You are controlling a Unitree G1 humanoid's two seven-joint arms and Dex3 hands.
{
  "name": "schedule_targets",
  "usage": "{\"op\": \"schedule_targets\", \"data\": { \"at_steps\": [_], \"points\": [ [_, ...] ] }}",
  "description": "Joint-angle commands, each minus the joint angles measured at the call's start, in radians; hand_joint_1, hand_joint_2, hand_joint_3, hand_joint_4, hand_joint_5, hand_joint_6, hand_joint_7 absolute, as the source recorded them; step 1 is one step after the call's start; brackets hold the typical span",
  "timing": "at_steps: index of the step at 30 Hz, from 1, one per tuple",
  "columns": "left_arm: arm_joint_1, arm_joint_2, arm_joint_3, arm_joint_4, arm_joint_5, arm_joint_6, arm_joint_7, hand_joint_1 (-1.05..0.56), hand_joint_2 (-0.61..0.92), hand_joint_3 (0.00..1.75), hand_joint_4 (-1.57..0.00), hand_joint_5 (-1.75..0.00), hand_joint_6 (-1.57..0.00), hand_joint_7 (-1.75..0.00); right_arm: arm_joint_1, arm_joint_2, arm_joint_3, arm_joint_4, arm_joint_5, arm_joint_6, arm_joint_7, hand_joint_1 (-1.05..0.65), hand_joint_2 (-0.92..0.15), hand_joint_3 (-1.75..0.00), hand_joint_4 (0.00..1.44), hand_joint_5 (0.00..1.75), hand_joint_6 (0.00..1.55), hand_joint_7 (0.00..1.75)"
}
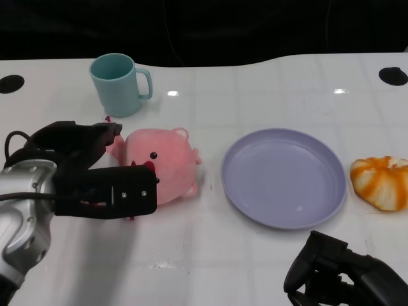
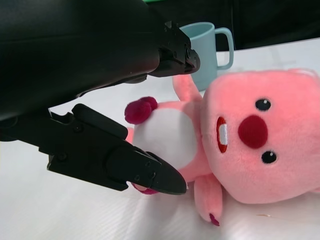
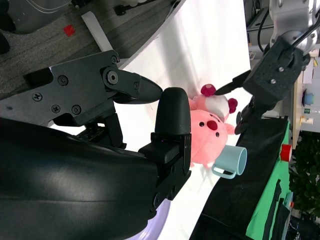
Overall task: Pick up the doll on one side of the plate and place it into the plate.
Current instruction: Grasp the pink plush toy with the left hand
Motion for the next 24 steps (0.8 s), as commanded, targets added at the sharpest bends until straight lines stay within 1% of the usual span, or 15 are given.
{"op": "schedule_targets", "data": {
  "at_steps": [1, 7, 13, 18, 22, 23, 24],
  "points": [
    [-0.047, -0.016, -0.017, 0.078, 0.016, -0.005, 0.01, -0.62, 0.87, 0.0, 0.0, -0.2, -0.14, -0.01, 0.009, -0.003, 0.0, -0.018, 0.005, 0.003, -0.006, -0.23, -0.83, -0.69, 0.66, 1.75, 0.45, 1.65],
    [-0.106, -0.066, -0.051, 0.232, 0.028, -0.023, 0.033, -0.6, 0.88, 0.0, -0.02, -0.19, -0.16, -0.01, 0.01, -0.003, -0.002, -0.019, 0.008, 0.001, -0.004, -0.24, -0.83, -0.69, 0.65, 1.75, 0.46, 1.65],
    [-0.162, -0.116, -0.074, 0.442, 0.02, -0.08, 0.121, -0.54, 0.87, 0.0, -0.1, -0.2, -0.26, -0.03, 0.016, -0.006, 0.0, -0.023, -0.001, 0.001, -0.007, -0.24, -0.83, -0.68, 0.65, 1.75, 0.46, 1.65],
    [-0.209, -0.148, -0.109, 0.586, 0.029, -0.101, 0.158, -0.53, 0.87, 0.0, -0.11, -0.18, -0.27, -0.02, 0.024, -0.005, -0.002, -0.029, 0.004, 0.004, -0.007, -0.24, -0.83, -0.67, 0.65, 1.75, 0.46, 1.65],
    [-0.234, -0.175, -0.128, 0.681, 0.029, -0.106, 0.201, -0.48, 0.88, 0.0, -0.2, -0.17, -0.33, -0.02, 0.03, -0.006, 0.0, -0.033, 0.002, 0.003, -0.007, -0.25, -0.84, -0.67, 0.64, 1.75, 0.46, 1.65],
    [-0.237, -0.182, -0.127, 0.699, 0.024, -0.106, 0.213, -0.44, 0.89, 0.0, -0.29, -0.15, -0.41, -0.03, 0.032, -0.005, 0.0, -0.034, 0.001, 0.004, -0.008, -0.25, -0.84, -0.66, 0.64, 1.75, 0.46, 1.64],
    [-0.236, -0.188, -0.115, 0.715, 0.008, -0.115, 0.231, -0.41, 0.89, 0.0, -0.34, -0.13, -0.44, -0.03, 0.033, -0.005, 0.0, -0.035, 0.003, 0.007, -0.009, -0.26, -0.84, -0.66, 0.64, 1.75, 0.46, 1.64]
  ]
}}
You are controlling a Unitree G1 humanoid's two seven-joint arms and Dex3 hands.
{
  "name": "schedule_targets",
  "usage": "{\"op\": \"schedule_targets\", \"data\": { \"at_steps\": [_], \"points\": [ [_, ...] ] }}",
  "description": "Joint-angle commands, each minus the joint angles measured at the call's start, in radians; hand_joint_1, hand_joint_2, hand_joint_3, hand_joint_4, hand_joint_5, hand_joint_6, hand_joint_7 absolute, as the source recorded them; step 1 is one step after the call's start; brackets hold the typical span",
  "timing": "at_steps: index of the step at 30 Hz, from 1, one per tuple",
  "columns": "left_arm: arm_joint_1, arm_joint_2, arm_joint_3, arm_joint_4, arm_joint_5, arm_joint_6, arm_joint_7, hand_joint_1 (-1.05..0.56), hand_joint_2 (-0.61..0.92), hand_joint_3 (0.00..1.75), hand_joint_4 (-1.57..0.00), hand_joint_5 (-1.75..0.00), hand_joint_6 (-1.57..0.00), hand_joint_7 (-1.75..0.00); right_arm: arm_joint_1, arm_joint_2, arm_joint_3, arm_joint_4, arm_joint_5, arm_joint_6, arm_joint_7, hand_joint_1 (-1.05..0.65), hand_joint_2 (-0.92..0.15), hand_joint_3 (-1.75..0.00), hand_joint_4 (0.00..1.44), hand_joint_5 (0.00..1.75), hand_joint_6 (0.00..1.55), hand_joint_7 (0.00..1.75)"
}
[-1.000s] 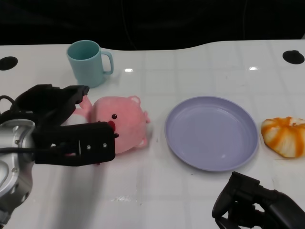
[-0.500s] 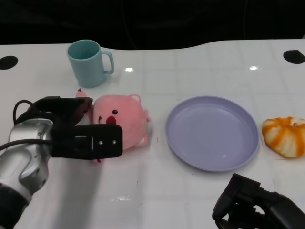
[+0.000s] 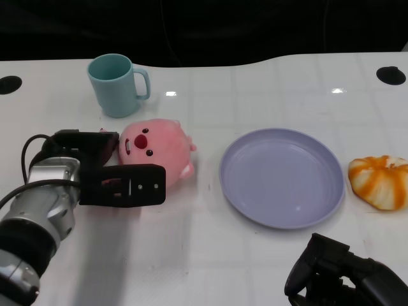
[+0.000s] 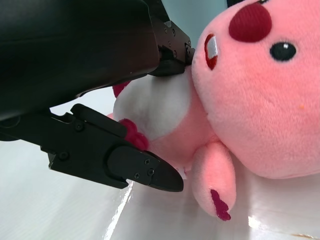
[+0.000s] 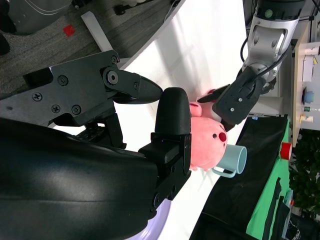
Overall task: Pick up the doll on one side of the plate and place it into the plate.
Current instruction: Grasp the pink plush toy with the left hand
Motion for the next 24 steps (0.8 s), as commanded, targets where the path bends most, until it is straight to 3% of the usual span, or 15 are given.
{"op": "schedule_targets", "data": {
  "at_steps": [1, 2, 4, 5, 6, 8, 10, 11, 12, 14, 17, 24],
  "points": [
    [0.017, -0.014, 0.015, 0.072, -0.036, -0.026, 0.04, -0.36, 0.89, 0.0, -0.45, -0.15, -0.54, -0.05, 0.008, -0.004, -0.001, -0.013, 0.008, 0.007, -0.004, -0.26, -0.84, -0.66, 0.64, 1.75, 0.46, 1.64],
    [0.019, -0.016, 0.024, 0.085, -0.051, -0.044, 0.061, -0.29, 0.89, 0.0, -0.64, -0.16, -0.68, -0.05, 0.009, -0.004, -0.002, -0.012, 0.009, 0.007, -0.003, -0.26, -0.84, -0.65, 0.64, 1.75, 0.46, 1.64],
    [0.023, -0.02, 0.032, 0.115, -0.065, -0.086, 0.117, -0.23, 0.89, 0.0, -0.82, -0.25, -0.84, -0.05, 0.008, -0.004, -0.003, -0.008, 0.01, 0.001, -0.002, -0.26, -0.85, -0.65, 0.64, 1.75, 0.46, 1.64],
    [0.024, -0.022, 0.032, 0.13, -0.068, -0.106, 0.148, -0.2, 0.91, 0.01, -0.8, -0.89, -0.96, -0.03, 0.006, -0.003, -0.004, -0.005, 0.01, -0.001, -0.002, -0.26, -0.85, -0.65, 0.64, 1.75, 0.46, 1.64],
    [0.026, -0.022, 0.033, 0.142, -0.071, -0.125, 0.177, -0.2, 0.91, 0.03, -0.77, -1.16, -1.01, -0.04, 0.006, -0.003, -0.004, -0.003, 0.011, -0.001, -0.002, -0.25, -0.85, -0.64, 0.64, 1.75, 0.46, 1.64],
    [0.027, -0.022, 0.042, 0.151, -0.086, -0.153, 0.205, -0.25, 0.92, 0.04, -0.75, -1.47, -1.16, -0.08, 0.003, -0.001, -0.004, 0.001, 0.012, -0.001, -0.002, -0.25, -0.85, -0.64, 0.64, 1.75, 0.46, 1.64],
    [0.027, -0.021, 0.043, 0.159, -0.093, -0.172, 0.231, -0.27, 0.92, 0.05, -0.74, -1.55, -1.21, -0.1, 0.001, 0.0, -0.004, 0.008, 0.013, -0.005, -0.002, -0.25, -0.85, -0.64, 0.64, 1.75, 0.46, 1.64],
    [0.027, -0.019, 0.039, 0.163, -0.092, -0.181, 0.248, -0.27, 0.92, 0.12, -0.73, -1.67, -1.01, -0.66, 0.0, 0.001, -0.004, 0.011, 0.013, -0.007, -0.001, -0.25, -0.85, -0.64, 0.64, 1.75, 0.46, 1.64],
    [0.029, -0.017, 0.039, 0.164, -0.093, -0.194, 0.269, -0.27, 0.92, 0.15, -0.73, -1.7, -0.83, -1.07, -0.001, 0.001, -0.004, 0.013, 0.012, -0.008, -0.001, -0.25, -0.85, -0.63, 0.64, 1.75, 0.46, 1.64],
    [0.031, -0.014, 0.042, 0.169, -0.098, -0.217, 0.304, -0.27, 0.92, 0.29, -0.77, -1.74, -0.63, -1.59, -0.002, 0.001, -0.003, 0.018, 0.011, -0.012, -0.001, -0.26, -0.85, -0.63, 0.64, 1.75, 0.46, 1.64],
    [0.038, -0.006, 0.049, 0.169, -0.104, -0.251, 0.35, -0.23, 0.92, 0.33, -0.8, -1.75, -0.58, -1.73, -0.002, 0.002, -0.003, 0.019, 0.014, -0.006, -0.002, -0.25, -0.86, -0.63, 0.64, 1.75, 0.46, 1.63],
    [0.056, 0.02, 0.07, 0.13, -0.114, -0.294, 0.393, -0.22, 0.88, 0.31, -0.81, -1.75, -0.6, -1.75, 0.004, 0.004, 0.005, 0.021, 0.005, -0.017, -0.006, -0.23, -0.86, -0.63, 0.64, 1.75, 0.46, 1.63]
  ]
}}
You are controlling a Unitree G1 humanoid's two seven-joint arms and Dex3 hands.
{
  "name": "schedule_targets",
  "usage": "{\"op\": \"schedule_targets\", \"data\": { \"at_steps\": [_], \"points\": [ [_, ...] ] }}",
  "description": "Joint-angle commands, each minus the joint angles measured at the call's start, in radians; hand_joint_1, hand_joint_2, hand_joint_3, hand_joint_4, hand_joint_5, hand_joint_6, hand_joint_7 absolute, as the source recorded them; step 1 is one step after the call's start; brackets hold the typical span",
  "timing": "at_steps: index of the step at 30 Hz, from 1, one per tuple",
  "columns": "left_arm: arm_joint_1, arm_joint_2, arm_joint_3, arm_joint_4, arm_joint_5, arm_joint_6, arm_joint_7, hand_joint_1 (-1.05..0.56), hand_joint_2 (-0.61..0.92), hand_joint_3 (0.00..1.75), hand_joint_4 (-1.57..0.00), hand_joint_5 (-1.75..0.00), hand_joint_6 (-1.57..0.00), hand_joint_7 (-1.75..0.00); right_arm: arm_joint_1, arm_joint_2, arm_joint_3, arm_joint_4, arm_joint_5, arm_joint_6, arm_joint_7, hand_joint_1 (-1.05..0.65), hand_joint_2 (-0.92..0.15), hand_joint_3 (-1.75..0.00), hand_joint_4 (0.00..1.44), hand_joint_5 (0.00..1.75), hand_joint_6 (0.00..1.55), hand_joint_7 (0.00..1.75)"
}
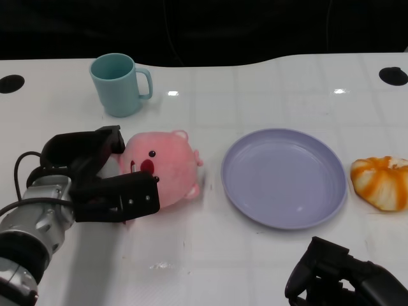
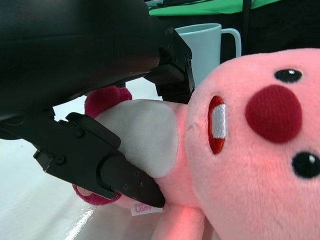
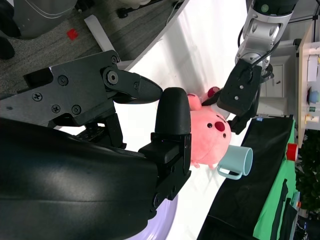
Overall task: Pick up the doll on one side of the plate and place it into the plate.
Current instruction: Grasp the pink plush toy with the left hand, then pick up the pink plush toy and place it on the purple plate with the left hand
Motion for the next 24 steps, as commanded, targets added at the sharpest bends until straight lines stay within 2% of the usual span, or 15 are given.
{"op": "schedule_targets", "data": {
  "at_steps": [1, 6, 7, 8, 10, 15, 24],
  "points": [
    [0.034, 0.028, 0.021, -0.032, -0.02, -0.017, 0.011, -0.21, 0.87, 0.3, -0.81, -1.75, -0.6, -1.75, 0.005, 0.002, 0.007, -0.006, -0.003, -0.012, -0.009, -0.23, -0.86, -0.63, 0.64, 1.75, 0.46, 1.63],
    [0.058, 0.036, 0.086, -0.137, -0.087, -0.005, -0.037, -0.19, 0.88, 0.36, -0.85, -1.75, -0.63, -1.75, 0.005, 0.003, 0.01, -0.015, -0.008, -0.005, -0.015, -0.23, -0.85, -0.63, 0.65, 1.75, 0.47, 1.63],
    [0.061, 0.039, 0.094, -0.165, -0.096, -0.003, -0.053, -0.19, 0.8, 0.49, -0.86, -1.75, -0.64, -1.75, 0.004, 0.004, 0.009, -0.014, -0.005, -0.004, -0.015, -0.23, -0.85, -0.63, 0.65, 1.75, 0.47, 1.63],
    [0.064, 0.041, 0.099, -0.185, -0.1, -0.001, -0.065, -0.18, 0.7, 0.7, -0.87, -1.75, -0.66, -1.75, 0.004, 0.004, 0.009, -0.013, -0.003, -0.003, -0.014, -0.22, -0.85, -0.63, 0.65, 1.75, 0.46, 1.63],
    [0.071, 0.046, 0.106, -0.227, -0.103, 0.001, -0.087, -0.18, 0.64, 0.82, -0.87, -1.75, -0.67, -1.75, 0.005, 0.005, 0.009, -0.012, 0.003, 0.0, -0.012, -0.22, -0.85, -0.63, 0.65, 1.75, 0.46, 1.63],
    [0.097, 0.046, 0.13, -0.375, -0.127, 0.035, -0.158, -0.2, 0.6, 0.81, -0.89, -1.75, -0.7, -1.75, 0.014, 0.001, 0.016, -0.021, 0.007, 0.019, -0.011, -0.22, -0.85, -0.64, 0.64, 1.75, 0.46, 1.63],
    [0.134, -0.025, 0.144, -0.527, -0.137, 0.131, -0.201, -0.19, 0.62, 0.84, -0.89, -1.75, -0.68, -1.75, 0.028, -0.012, 0.023, -0.026, -0.021, -0.001, -0.013, -0.19, -0.84, -0.65, 0.63, 1.74, 0.46, 1.63]
  ]
}}
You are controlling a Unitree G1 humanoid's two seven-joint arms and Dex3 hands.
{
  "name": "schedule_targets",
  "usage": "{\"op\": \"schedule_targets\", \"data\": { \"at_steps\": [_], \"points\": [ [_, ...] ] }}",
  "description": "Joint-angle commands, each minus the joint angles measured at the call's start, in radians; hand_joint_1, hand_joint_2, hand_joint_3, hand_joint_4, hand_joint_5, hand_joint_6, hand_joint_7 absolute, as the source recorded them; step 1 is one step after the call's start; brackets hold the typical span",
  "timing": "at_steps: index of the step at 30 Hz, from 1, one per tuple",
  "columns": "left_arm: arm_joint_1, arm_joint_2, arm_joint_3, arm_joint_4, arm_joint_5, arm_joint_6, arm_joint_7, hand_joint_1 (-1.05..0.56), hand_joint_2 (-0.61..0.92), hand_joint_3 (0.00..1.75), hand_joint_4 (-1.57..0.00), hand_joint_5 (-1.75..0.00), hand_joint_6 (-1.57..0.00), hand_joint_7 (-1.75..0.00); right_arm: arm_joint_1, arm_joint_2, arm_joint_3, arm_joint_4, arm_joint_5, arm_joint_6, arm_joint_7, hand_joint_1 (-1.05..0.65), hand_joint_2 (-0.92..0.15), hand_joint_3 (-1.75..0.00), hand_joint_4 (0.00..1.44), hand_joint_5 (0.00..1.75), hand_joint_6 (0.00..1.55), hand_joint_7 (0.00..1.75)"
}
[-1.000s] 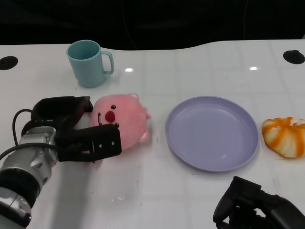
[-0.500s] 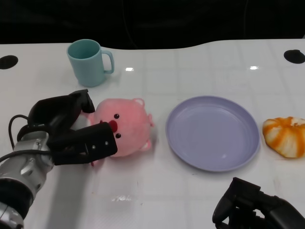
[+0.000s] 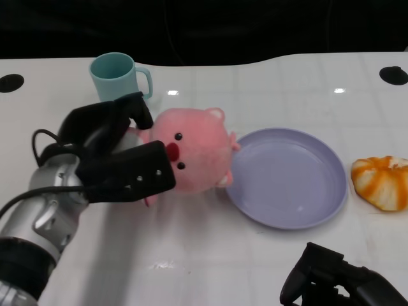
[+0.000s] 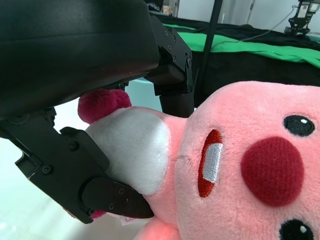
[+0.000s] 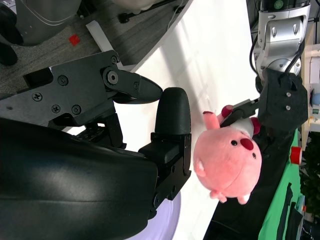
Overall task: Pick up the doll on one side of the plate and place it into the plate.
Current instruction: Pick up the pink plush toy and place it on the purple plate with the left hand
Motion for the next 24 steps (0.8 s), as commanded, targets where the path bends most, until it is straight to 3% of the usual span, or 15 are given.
{"op": "schedule_targets", "data": {
  "at_steps": [1, 6, 12, 17, 24],
  "points": [
    [0.009, -0.02, 0.02, -0.04, -0.03, -0.003, -0.012, -0.18, 0.58, 0.91, -0.9, -1.75, -0.69, -1.75, 0.013, -0.011, -0.004, -0.018, 0.0, -0.007, -0.001, -0.2, -0.84, -0.65, 0.63, 1.74, 0.46, 1.63],
    [-0.02, -0.079, 0.004, -0.03, -0.029, -0.02, 0.004, -0.19, 0.46, 1.15, -0.93, -1.75, -0.75, -1.75, 0.023, -0.012, -0.007, -0.026, 0.011, -0.001, 0.003, -0.2, -0.85, -0.65, 0.63, 1.75, 0.45, 1.63],
    [-0.092, -0.164, -0.029, 0.018, 0.003, 0.005, 0.011, -0.21, 0.39, 1.25, -0.95, -1.75, -0.75, -1.75, 0.035, -0.015, -0.009, -0.037, 0.013, -0.005, 0.006, -0.21, -0.86, -0.64, 0.62, 1.75, 0.44, 1.63],
    [-0.149, -0.234, -0.057, 0.067, 0.017, 0.041, -0.009, -0.21, 0.39, 1.27, -0.95, -1.75, -0.75, -1.75, 0.05, -0.016, -0.004, -0.054, 0.015, -0.004, 0.007, -0.22, -0.87, -0.64, 0.62, 1.75, 0.44, 1.64],
    [-0.241, -0.316, -0.094, 0.183, 0.025, 0.08, -0.006, -0.21, 0.45, 1.14, -0.91, -1.75, -0.69, -1.75, 0.061, -0.017, 0.006, -0.071, 0.007, -0.005, 0.008, -0.23, -0.88, -0.62, 0.62, 1.75, 0.43, 1.64]
  ]
}}
